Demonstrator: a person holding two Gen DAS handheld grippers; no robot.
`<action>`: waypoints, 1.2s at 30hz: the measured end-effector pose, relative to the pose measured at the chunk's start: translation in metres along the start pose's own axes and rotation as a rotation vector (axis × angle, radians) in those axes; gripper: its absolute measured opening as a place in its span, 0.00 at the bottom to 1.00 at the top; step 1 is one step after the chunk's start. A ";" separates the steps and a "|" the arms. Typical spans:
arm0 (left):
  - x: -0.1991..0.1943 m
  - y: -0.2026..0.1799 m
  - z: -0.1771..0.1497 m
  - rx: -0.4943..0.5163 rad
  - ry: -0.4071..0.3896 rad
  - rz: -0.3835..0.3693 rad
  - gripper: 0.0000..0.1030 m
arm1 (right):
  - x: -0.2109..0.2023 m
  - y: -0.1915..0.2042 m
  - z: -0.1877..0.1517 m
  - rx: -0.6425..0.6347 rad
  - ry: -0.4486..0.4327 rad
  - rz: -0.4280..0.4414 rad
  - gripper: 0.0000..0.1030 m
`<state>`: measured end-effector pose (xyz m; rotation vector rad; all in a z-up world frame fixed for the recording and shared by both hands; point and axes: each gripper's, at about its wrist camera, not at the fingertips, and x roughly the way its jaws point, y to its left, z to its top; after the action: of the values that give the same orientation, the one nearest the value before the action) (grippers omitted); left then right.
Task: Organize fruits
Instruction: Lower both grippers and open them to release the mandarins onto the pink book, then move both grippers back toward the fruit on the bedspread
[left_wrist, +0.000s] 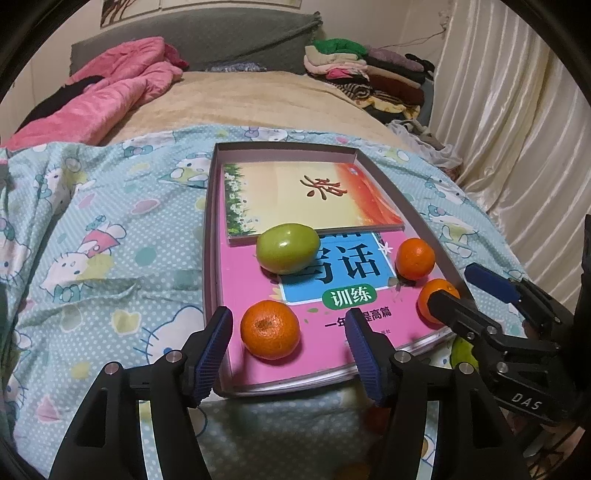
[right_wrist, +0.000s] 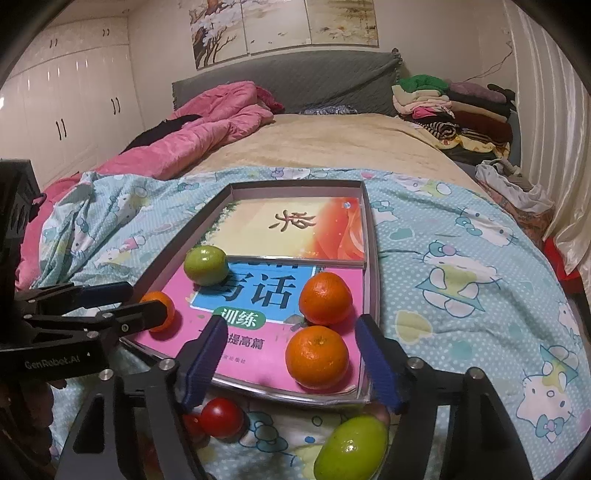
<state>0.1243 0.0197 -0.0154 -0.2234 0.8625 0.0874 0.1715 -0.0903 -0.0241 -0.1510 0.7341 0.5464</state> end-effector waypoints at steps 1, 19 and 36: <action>-0.001 0.000 0.000 0.000 -0.003 0.000 0.63 | -0.001 0.000 0.000 0.003 -0.006 0.001 0.71; -0.027 0.018 0.003 -0.055 -0.063 0.003 0.69 | -0.016 -0.004 0.006 0.027 -0.070 0.004 0.78; -0.040 0.019 -0.004 -0.059 -0.068 0.001 0.74 | -0.033 -0.017 0.009 0.075 -0.122 -0.021 0.85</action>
<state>0.0920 0.0378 0.0093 -0.2733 0.7927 0.1208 0.1660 -0.1157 0.0036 -0.0548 0.6322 0.5029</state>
